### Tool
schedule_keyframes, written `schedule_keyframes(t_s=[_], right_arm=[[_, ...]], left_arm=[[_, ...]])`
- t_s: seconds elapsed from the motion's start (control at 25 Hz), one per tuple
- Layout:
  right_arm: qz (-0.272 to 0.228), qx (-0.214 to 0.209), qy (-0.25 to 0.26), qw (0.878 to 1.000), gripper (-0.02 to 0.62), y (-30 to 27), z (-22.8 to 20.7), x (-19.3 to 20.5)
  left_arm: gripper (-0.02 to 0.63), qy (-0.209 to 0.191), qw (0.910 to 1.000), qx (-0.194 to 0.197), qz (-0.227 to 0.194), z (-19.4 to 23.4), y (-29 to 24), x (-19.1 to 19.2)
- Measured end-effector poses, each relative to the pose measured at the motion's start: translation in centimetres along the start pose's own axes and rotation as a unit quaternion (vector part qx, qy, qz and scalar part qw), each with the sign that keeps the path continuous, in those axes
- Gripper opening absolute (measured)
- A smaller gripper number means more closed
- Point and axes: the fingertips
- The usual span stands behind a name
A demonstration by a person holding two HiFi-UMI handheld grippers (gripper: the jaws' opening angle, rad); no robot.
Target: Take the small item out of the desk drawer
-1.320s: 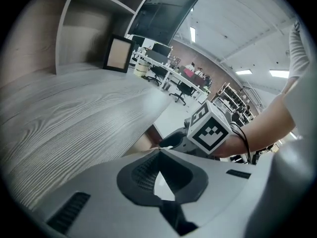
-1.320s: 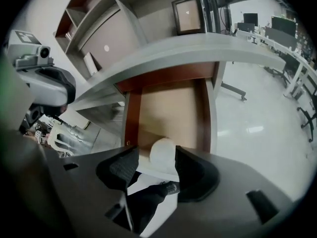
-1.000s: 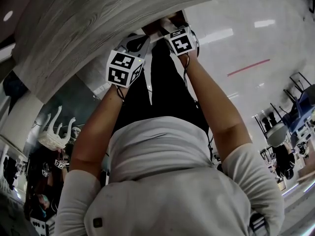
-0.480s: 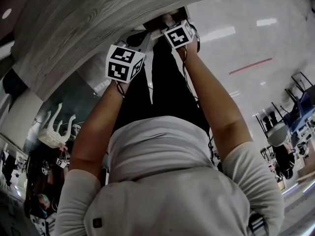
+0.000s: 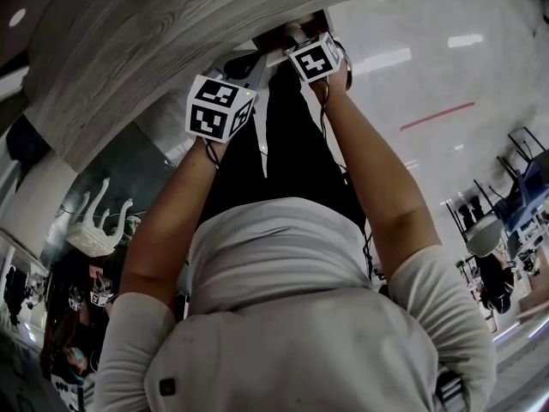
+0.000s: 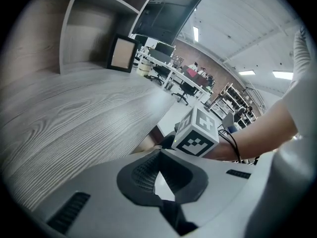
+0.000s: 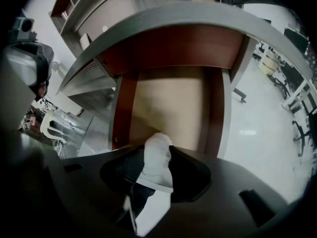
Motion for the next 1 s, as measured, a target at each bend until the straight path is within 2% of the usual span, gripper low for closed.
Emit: schedule_keyframes(t_s=[0.32, 0.6, 1.0], right_arm=[[-0.046, -0.009, -0.007, 0.999, 0.156, 4.9, 1.4, -2.5], [-0.081, -0.016, -0.014, 0.996, 0.155, 10.9, 3.6, -4.2], [-0.172, 0.013, -0.016, 0.985, 0.156, 22.0, 5.0, -9.3]], left_arm=[[0.011, -0.019, 0.9997, 0.010, -0.014, -1.8, 2.1, -2.5], [0.011, -0.041, 0.9982, 0.023, -0.038, -3.0, 6.2, -5.5], [0.011, -0.081, 0.9916, 0.038, -0.093, -4.4, 12.4, -12.0]])
Point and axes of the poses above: the fingertips, and each gripper's own axes: y backward along the fingers, z to its left, x out of its underside, and after that the axes turned 1 degree about -z, right-handed
